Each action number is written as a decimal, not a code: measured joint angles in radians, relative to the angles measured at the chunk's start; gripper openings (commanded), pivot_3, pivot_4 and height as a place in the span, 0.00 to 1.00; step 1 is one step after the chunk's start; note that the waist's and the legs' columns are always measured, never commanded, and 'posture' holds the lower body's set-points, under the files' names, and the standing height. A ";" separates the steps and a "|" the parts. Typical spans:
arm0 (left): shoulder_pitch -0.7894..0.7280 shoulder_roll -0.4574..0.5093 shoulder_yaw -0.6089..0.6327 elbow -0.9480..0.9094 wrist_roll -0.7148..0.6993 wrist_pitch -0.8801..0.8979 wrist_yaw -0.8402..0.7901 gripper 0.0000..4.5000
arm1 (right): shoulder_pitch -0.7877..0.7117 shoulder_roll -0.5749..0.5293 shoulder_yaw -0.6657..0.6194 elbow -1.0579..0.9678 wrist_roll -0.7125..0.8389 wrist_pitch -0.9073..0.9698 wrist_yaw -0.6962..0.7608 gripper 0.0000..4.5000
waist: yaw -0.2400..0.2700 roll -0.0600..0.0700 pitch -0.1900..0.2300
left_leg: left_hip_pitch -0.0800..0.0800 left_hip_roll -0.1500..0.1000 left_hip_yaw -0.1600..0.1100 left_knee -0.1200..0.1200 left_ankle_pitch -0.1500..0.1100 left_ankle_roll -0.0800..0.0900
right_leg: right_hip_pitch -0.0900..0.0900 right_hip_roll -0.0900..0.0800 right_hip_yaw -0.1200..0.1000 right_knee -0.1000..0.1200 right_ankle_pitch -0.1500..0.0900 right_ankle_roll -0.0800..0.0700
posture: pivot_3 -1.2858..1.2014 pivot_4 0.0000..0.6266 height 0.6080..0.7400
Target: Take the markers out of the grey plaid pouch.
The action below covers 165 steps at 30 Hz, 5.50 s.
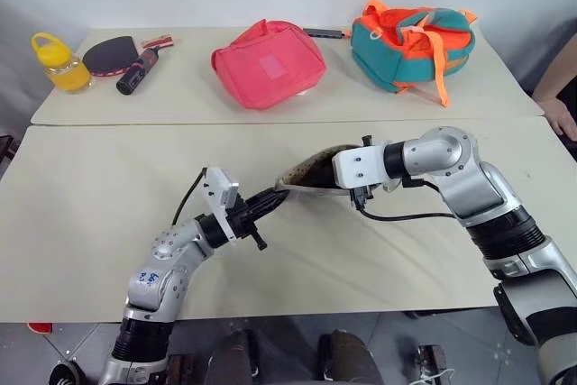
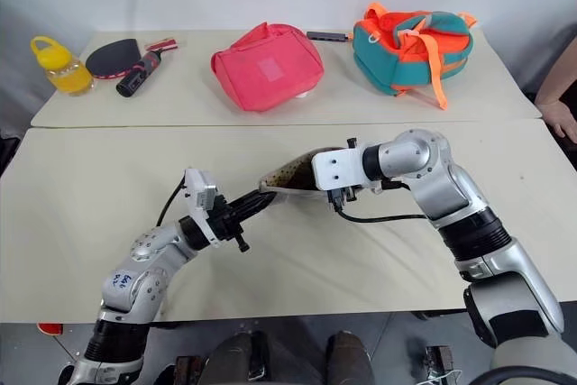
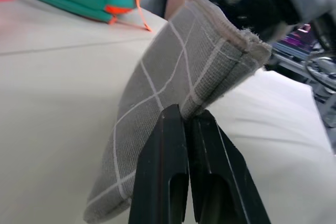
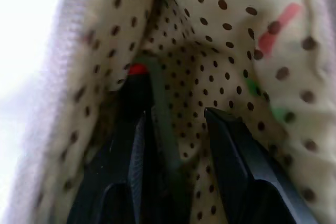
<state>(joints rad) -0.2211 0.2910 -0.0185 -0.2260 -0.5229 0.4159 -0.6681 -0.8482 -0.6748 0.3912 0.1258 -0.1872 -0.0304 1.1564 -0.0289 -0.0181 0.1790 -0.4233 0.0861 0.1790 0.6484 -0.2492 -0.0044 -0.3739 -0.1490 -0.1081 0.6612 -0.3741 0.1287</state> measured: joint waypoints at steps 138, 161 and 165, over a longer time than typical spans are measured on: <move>0.011 -0.085 0.018 0.050 -0.122 0.114 0.003 0.00 | -0.026 -0.070 0.042 -0.175 0.088 0.367 0.146 0.01 | -0.002 0.002 0.002 | 0.001 0.000 0.001 0.001 -0.001 0.000 | 0.000 0.000 0.002 0.000 0.000 0.001 | 0.52 0.24 1.00; -0.003 -0.083 0.008 0.083 -0.093 0.061 -0.015 0.00 | -0.030 -0.019 0.076 -0.036 -0.023 0.204 0.133 0.51 | -0.004 0.002 0.002 | 0.001 0.000 0.001 0.002 -0.001 0.000 | 0.001 0.000 0.002 0.000 0.000 0.001 | 0.52 0.24 1.00; -0.003 -0.082 0.004 0.083 -0.090 0.061 -0.015 0.00 | -0.030 -0.008 0.083 -0.003 -0.043 0.177 0.121 0.51 | -0.004 0.002 0.002 | 0.001 0.000 0.001 0.002 -0.001 0.000 | 0.001 0.000 0.002 0.000 0.000 0.001 | 0.52 0.24 1.00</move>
<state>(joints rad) -0.2239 0.2086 -0.0147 -0.1427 -0.6126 0.4769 -0.6830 -0.8781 -0.6830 0.4737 0.1225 -0.2299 0.1465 1.2773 -0.0333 -0.0157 0.1814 -0.4221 0.0861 0.1798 0.6501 -0.2500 -0.0040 -0.3731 -0.1489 -0.1064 0.6616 -0.3737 0.1296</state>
